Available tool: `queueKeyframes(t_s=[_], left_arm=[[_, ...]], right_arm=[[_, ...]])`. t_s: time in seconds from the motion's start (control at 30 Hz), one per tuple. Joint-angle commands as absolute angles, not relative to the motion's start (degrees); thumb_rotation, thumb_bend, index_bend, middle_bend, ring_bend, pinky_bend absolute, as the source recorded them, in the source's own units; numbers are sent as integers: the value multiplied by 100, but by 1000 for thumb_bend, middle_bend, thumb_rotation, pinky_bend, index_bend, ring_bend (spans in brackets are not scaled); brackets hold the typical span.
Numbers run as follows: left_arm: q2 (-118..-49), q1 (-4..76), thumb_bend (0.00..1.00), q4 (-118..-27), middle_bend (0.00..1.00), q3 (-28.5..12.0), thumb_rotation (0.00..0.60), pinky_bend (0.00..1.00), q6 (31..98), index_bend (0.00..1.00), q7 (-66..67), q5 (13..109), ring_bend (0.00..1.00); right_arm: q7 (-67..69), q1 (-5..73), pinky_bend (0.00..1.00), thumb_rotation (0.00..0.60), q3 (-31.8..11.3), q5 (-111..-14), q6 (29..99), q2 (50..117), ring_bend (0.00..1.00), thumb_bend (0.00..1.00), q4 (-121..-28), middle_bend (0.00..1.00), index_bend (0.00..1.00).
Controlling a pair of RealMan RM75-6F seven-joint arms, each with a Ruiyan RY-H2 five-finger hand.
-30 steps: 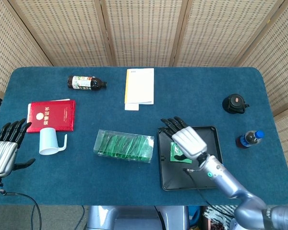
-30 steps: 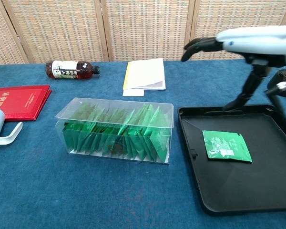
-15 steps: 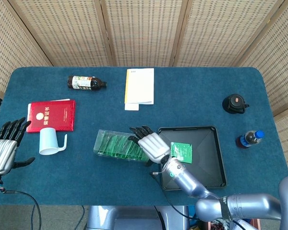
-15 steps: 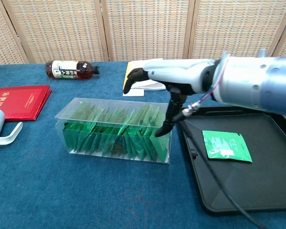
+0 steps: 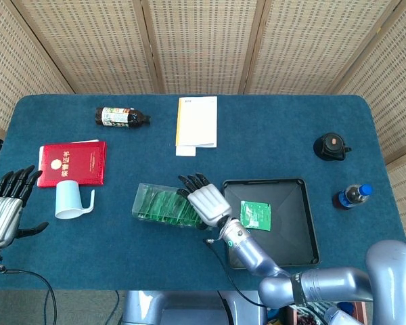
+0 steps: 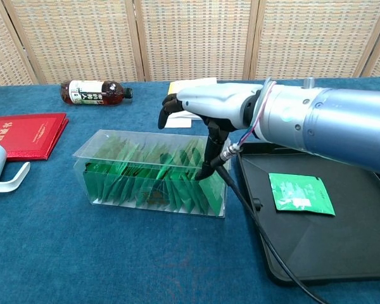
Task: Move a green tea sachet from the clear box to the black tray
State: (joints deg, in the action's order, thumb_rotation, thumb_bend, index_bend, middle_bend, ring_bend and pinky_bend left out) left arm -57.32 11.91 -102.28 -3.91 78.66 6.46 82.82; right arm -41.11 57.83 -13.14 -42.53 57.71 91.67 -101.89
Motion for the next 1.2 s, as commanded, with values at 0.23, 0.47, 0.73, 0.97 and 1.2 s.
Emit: queueKeyframes(t_s=[0.23, 0.47, 0.73, 0.97, 1.2], left_arm=[[-5676, 1164, 21, -10225, 0, -391, 600, 0, 7915, 0, 502, 8320, 0], [-5648, 1157, 21, -10220, 0, -391, 600, 0, 7925, 0, 427, 8337, 0], [-5591, 1144, 21, -10206, 0, -399, 600, 0, 7941, 0, 276, 8351, 0], [-5575, 1158, 21, -10185, 0, -406, 600, 0, 7902, 0, 207, 8332, 0], [-5560, 1176, 21, -10171, 0, -419, 600, 0, 7858, 0, 157, 8291, 0]], right_arm=[[-4186, 5847, 45, 600, -1151, -4581, 6004, 9392, 0, 345, -9945, 0, 287], [-4216, 5850, 59, 600, -1113, -4653, 6087, 9452, 0, 517, -9849, 6, 335], [-4083, 5876, 70, 600, -1419, -4876, 6327, 9432, 0, 524, -9799, 17, 337], [-3963, 6010, 70, 600, -1917, -4472, 6363, 9503, 0, 524, -9434, 16, 337], [-3876, 6131, 70, 600, -2162, -4149, 6324, 9634, 0, 524, -9077, 11, 337]])
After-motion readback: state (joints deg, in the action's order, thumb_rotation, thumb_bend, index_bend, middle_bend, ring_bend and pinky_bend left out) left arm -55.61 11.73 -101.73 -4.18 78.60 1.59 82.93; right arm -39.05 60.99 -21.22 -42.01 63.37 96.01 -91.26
